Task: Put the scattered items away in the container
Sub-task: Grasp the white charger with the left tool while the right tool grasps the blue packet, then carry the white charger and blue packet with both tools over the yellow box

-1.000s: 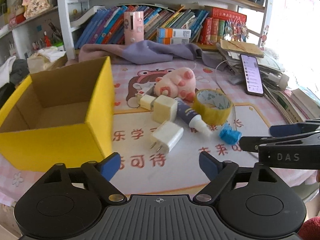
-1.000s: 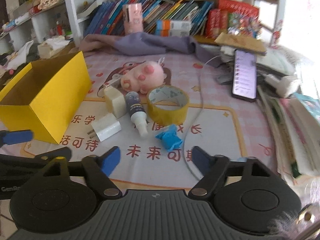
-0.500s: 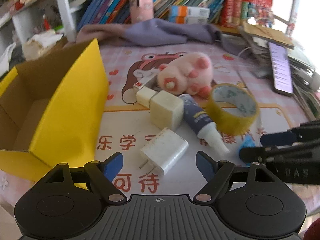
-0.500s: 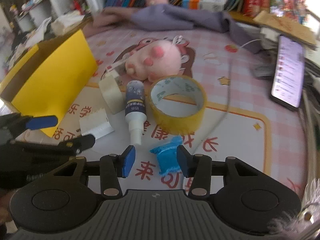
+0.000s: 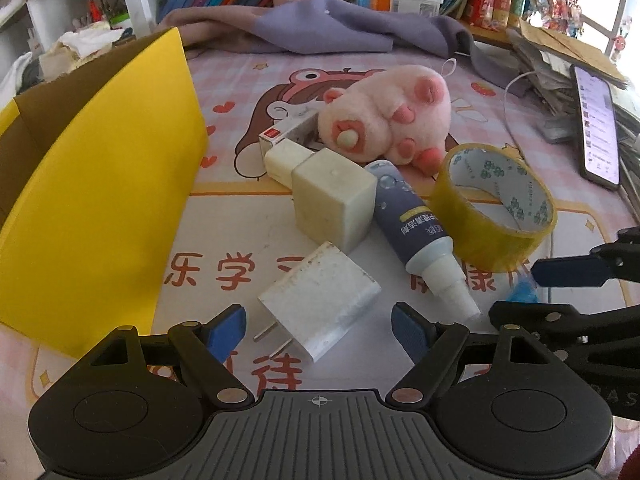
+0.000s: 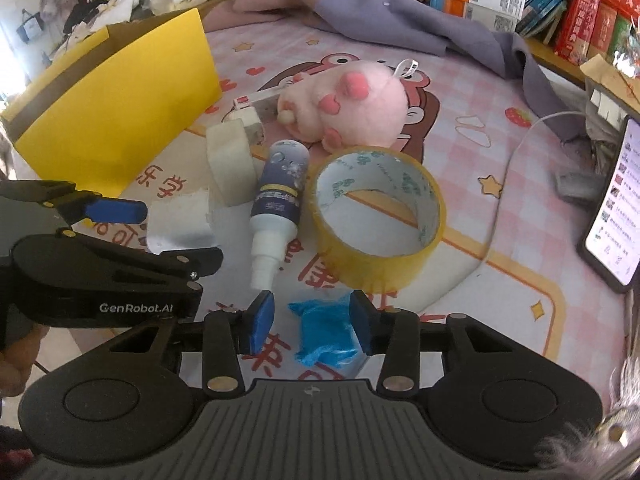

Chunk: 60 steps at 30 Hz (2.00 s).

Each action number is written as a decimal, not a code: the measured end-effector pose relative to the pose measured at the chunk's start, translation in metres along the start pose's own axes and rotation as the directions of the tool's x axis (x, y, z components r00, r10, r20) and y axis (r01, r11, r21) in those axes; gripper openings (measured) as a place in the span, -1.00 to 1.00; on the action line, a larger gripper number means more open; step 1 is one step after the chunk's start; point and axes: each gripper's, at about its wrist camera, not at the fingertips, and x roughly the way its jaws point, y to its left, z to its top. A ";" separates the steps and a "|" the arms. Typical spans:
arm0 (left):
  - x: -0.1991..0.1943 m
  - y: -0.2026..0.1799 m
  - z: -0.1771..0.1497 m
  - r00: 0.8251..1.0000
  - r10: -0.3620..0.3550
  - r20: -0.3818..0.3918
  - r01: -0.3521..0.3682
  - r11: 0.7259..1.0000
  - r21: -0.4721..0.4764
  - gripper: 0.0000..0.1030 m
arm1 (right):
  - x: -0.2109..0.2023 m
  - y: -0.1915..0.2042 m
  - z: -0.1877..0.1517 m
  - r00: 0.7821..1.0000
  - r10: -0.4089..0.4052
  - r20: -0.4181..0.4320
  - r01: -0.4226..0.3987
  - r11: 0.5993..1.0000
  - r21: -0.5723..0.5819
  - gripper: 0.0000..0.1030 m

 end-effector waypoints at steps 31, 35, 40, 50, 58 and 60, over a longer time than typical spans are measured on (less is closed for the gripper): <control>-0.058 0.016 -0.009 0.985 -0.050 0.165 0.049 0.999 0.010 0.25 | -0.025 0.018 -0.001 0.996 -0.005 0.087 0.002 0.999 0.035 -0.48; -0.072 0.025 -0.015 0.976 -0.090 0.200 0.078 0.995 0.064 0.25 | -0.038 0.033 -0.003 0.991 -0.048 0.127 0.039 0.997 0.067 -0.49; -0.094 0.045 -0.032 0.962 -0.141 0.235 0.113 0.986 0.126 0.25 | -0.053 0.058 -0.008 0.981 -0.098 0.168 0.074 0.987 0.140 -0.49; -0.134 0.102 -0.075 0.941 -0.202 0.272 0.160 0.973 0.167 0.25 | -0.076 0.137 -0.037 0.966 -0.162 0.200 0.120 0.971 0.208 -0.50; -0.156 0.149 -0.112 0.941 -0.205 0.268 0.158 0.969 0.188 0.25 | -0.080 0.204 -0.057 0.962 -0.160 0.221 0.109 0.968 0.228 -0.50; -0.161 0.162 -0.117 0.941 -0.193 0.278 0.148 0.974 0.172 0.25 | -0.079 0.219 -0.058 0.963 -0.149 0.224 0.100 0.971 0.216 -0.50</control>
